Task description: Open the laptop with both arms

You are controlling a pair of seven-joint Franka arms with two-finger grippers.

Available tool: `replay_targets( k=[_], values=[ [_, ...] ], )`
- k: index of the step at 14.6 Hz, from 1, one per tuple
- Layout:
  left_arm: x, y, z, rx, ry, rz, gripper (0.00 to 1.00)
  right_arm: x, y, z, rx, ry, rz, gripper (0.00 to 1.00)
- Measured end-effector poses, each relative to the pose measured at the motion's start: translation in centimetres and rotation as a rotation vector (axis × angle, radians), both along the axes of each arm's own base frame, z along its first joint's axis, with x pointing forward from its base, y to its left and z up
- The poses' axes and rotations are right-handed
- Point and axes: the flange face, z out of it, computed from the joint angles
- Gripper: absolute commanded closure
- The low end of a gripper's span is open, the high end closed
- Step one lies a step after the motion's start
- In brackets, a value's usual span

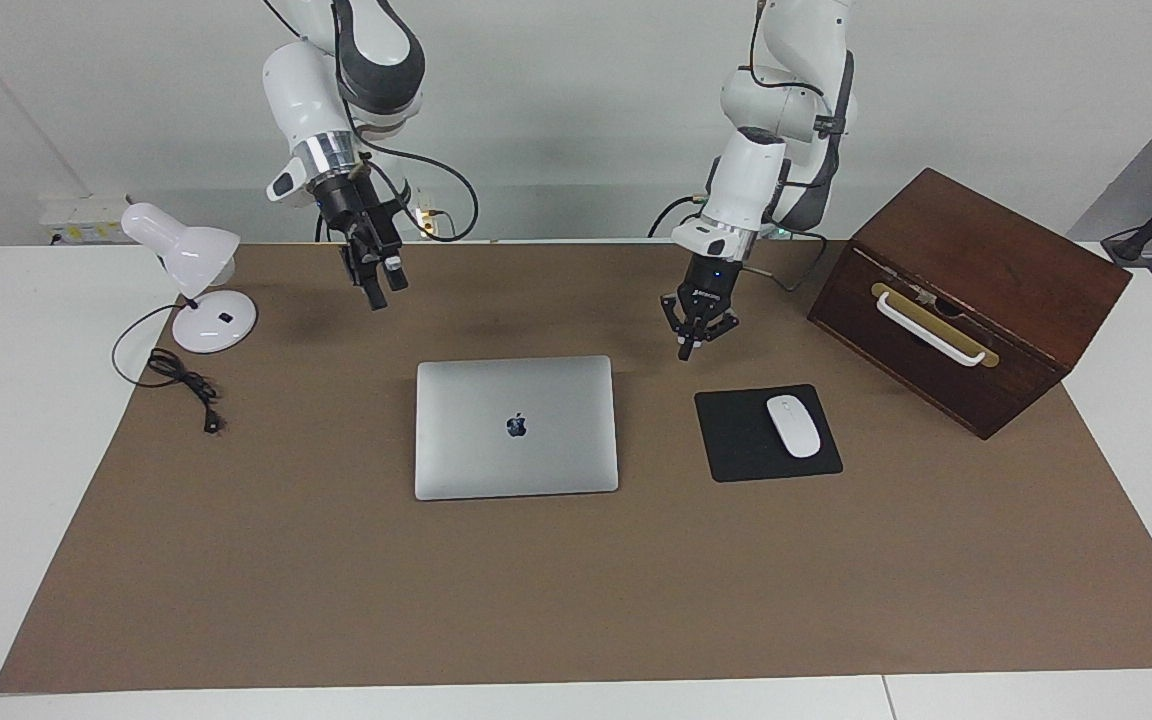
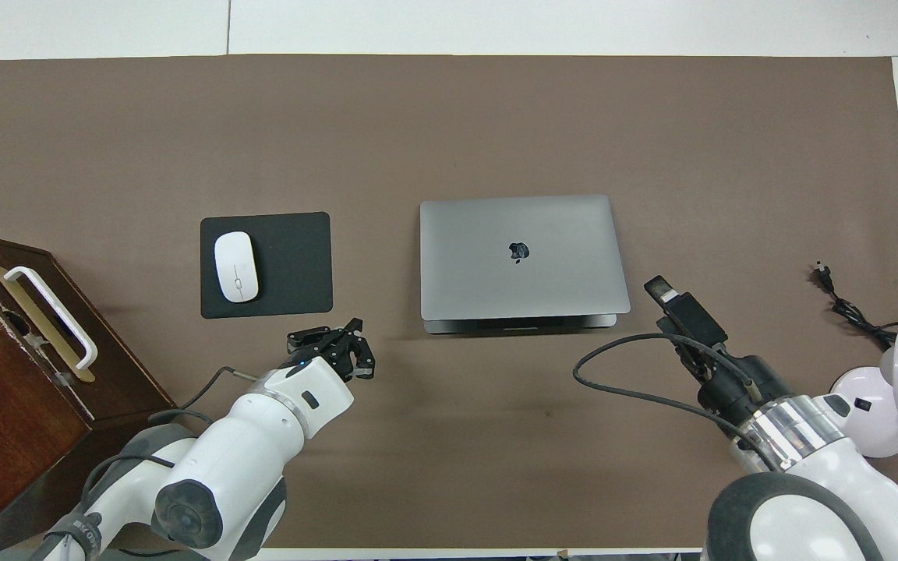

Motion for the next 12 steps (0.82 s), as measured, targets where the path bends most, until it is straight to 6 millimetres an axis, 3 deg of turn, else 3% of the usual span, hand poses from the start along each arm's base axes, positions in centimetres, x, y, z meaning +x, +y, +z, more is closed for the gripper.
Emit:
replay_targets(
  k=[6, 12],
  values=[
    [-1.4, -2.1, -3.0, -0.033, -0.058, -0.053, 1.00, -0.8, 1.5, -3.3, 0.079, 0.113, -0.053, 0.00],
    [-1.3, -4.7, -4.4, -0.028, -0.050, -0.094, 1.00, -1.0, 3.7, -5.9, 0.107, 0.197, -0.070, 0.00]
  ],
)
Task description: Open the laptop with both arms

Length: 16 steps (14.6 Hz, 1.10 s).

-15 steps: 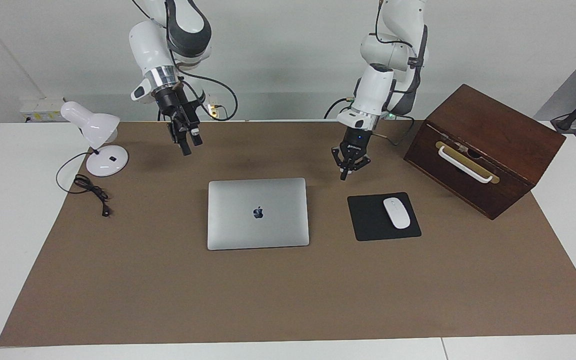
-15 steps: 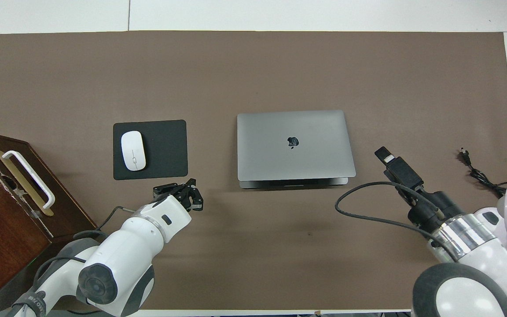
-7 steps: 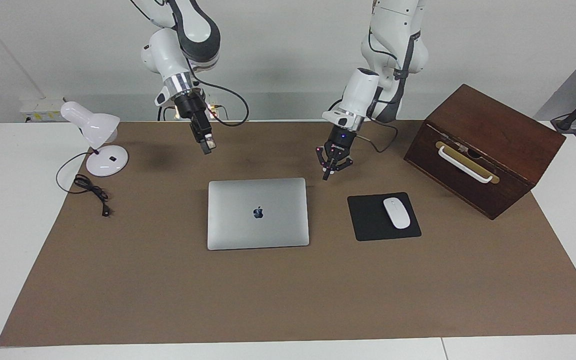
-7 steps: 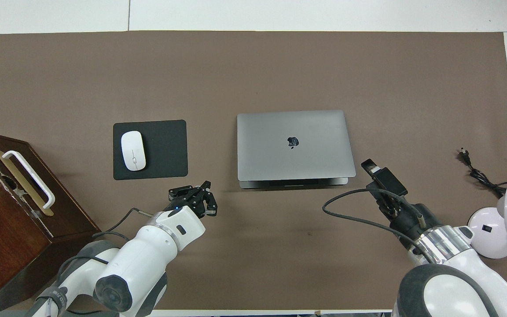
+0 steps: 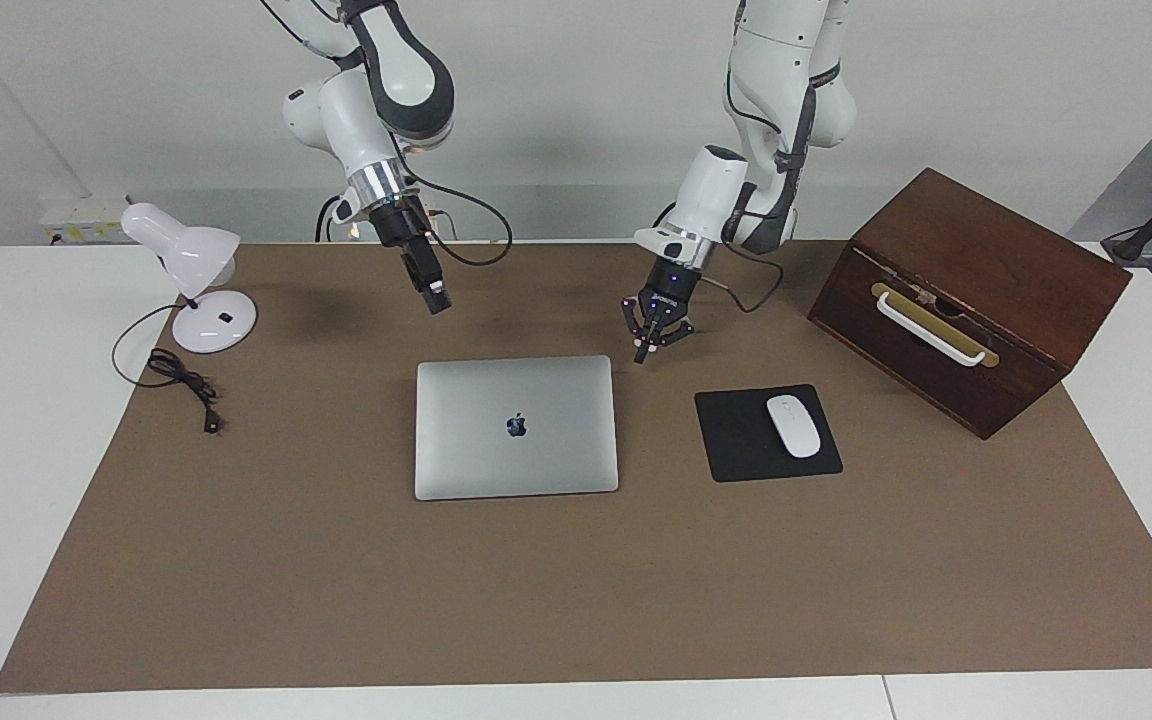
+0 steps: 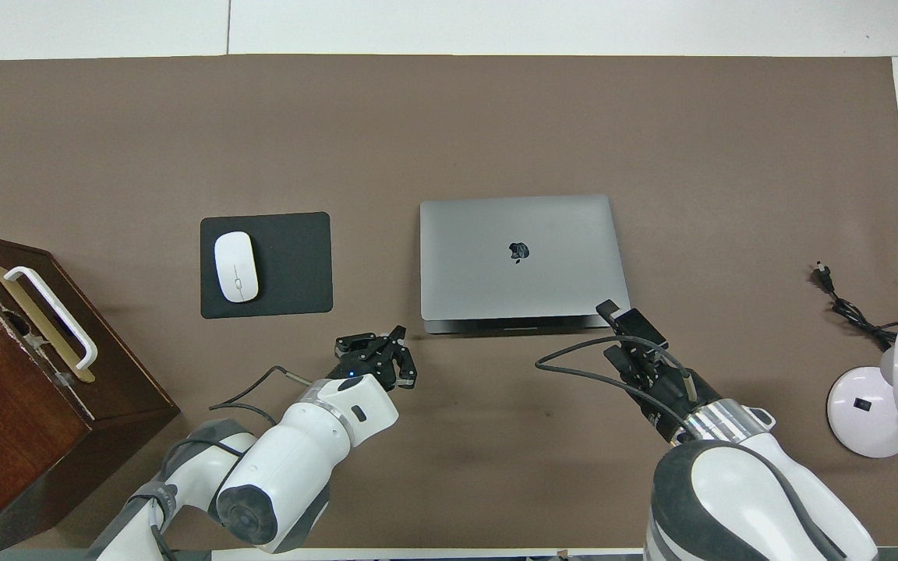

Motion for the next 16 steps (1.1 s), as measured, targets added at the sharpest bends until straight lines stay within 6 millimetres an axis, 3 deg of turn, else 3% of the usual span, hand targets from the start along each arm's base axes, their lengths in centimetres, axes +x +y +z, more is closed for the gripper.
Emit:
replay_targets(
  k=[6, 11, 16],
  values=[
    [1.1, -2.4, -0.8, -0.003, -0.003, -0.022, 1.00, 1.2, 1.1, -1.6, -0.022, 0.036, 0.004, 0.00],
    [1.5, -3.8, -0.3, -0.026, -0.011, -0.017, 1.00, 2.4, 2.0, -2.8, -0.037, 0.058, 0.004, 0.00],
    [2.1, -4.7, -1.6, -0.019, 0.000, -0.018, 1.00, 3.4, 2.8, -4.4, -0.057, 0.086, 0.005, 0.00]
  ],
)
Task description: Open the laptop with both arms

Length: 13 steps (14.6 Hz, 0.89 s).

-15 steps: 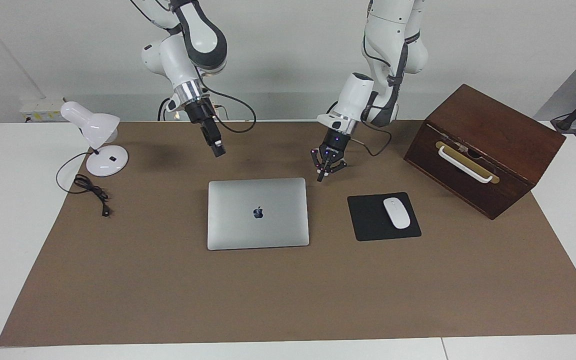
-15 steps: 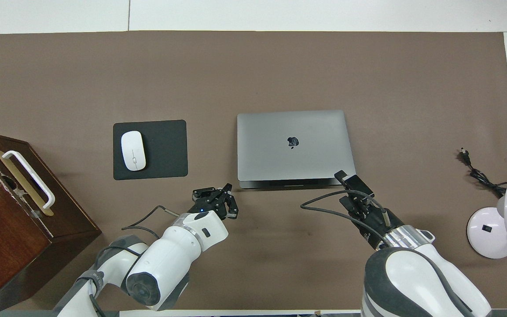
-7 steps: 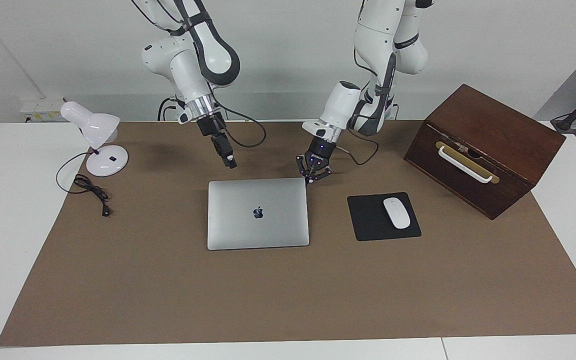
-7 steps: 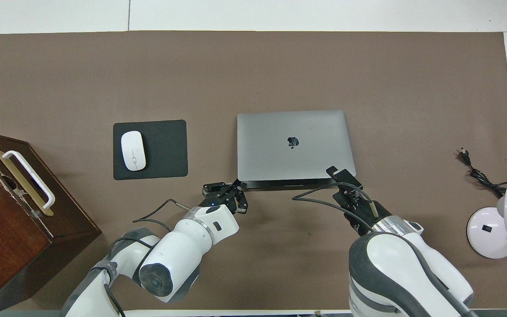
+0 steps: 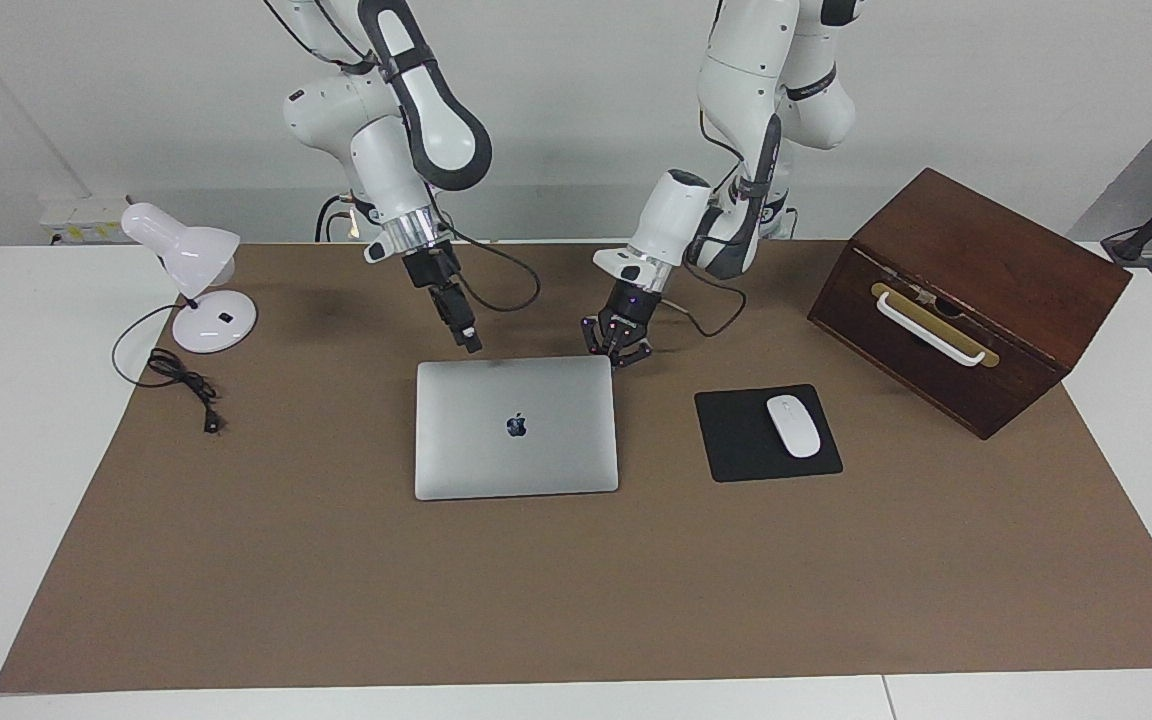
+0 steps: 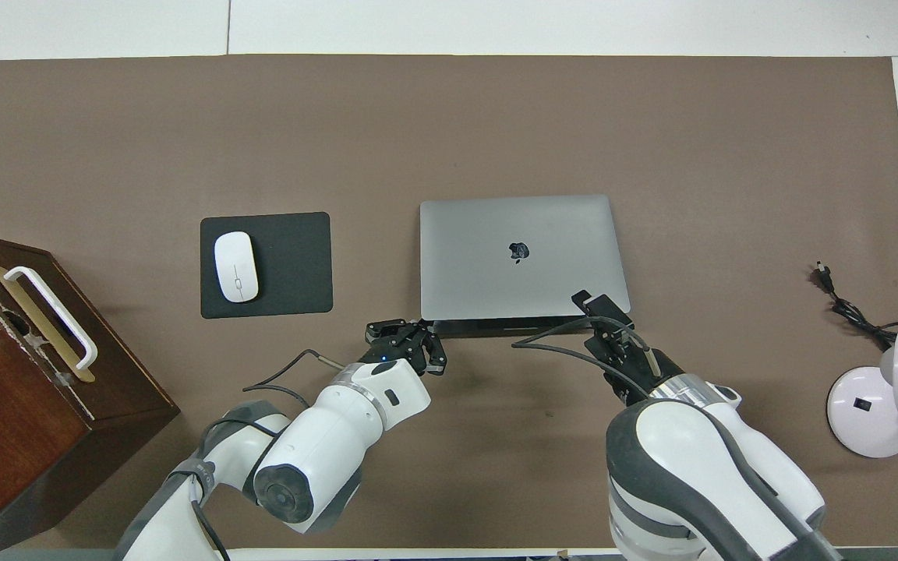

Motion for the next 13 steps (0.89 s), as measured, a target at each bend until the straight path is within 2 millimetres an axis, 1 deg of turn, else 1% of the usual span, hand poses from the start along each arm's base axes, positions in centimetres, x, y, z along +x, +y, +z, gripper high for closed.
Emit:
replay_targets(
  k=[4, 7, 10, 13],
  values=[
    [0.5, -0.4, -0.7, 0.002, 0.003, 0.001, 1.00, 0.4, 0.4, -0.5, -0.006, 0.008, 0.002, 0.00],
    [0.6, -0.5, -0.7, 0.002, 0.002, 0.001, 1.00, 0.8, 0.6, -0.1, 0.001, -0.001, 0.002, 0.00],
    [0.6, -0.5, -0.7, 0.002, 0.002, 0.001, 1.00, 1.6, 1.3, 0.3, 0.010, -0.014, 0.003, 0.00],
    [0.6, -0.5, -0.7, 0.002, 0.002, 0.001, 1.00, 2.4, 1.9, 0.2, 0.011, -0.015, 0.003, 0.00]
  ],
)
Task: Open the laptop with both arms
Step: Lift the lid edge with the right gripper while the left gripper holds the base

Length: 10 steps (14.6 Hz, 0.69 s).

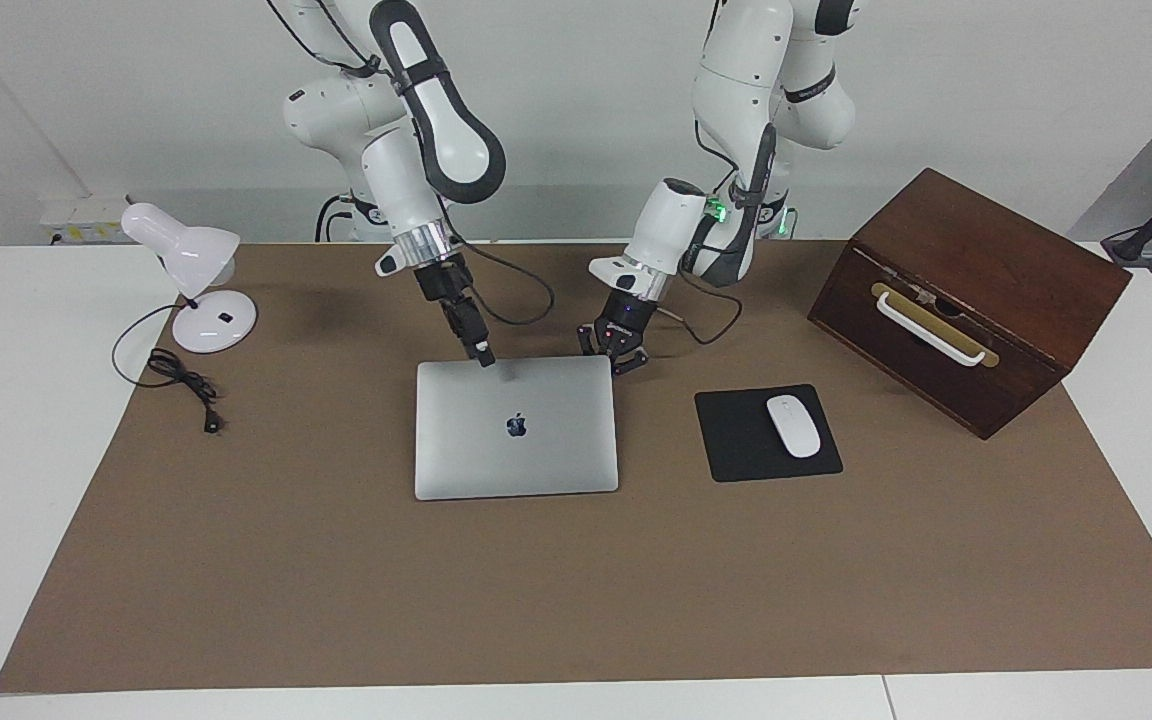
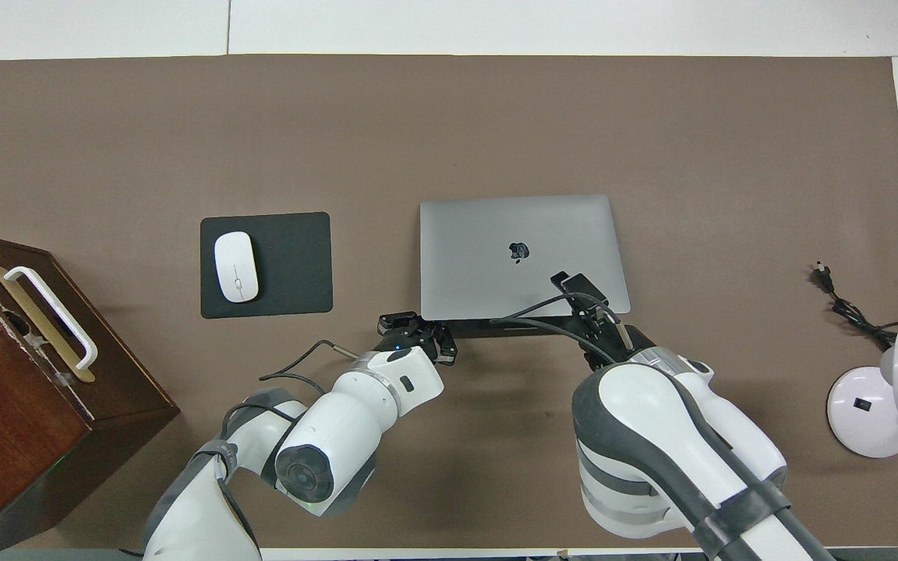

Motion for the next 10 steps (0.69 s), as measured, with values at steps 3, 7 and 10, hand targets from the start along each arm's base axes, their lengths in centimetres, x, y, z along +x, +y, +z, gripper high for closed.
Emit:
replay_targets(
  k=[3, 7, 10],
  values=[
    [0.0, 0.0, 0.0, 0.000, 0.000, 0.000, 1.00, 0.2, 0.2, -0.6, -0.007, 0.010, 0.000, 0.00],
    [0.0, 0.0, 0.0, 0.000, 0.000, 0.000, 1.00, 1.2, 0.6, -0.9, -0.007, 0.010, -0.005, 0.00],
    [0.0, 0.0, 0.0, 0.000, -0.001, 0.000, 1.00, 1.4, 0.9, -1.2, -0.009, 0.013, -0.002, 0.00]
  ],
)
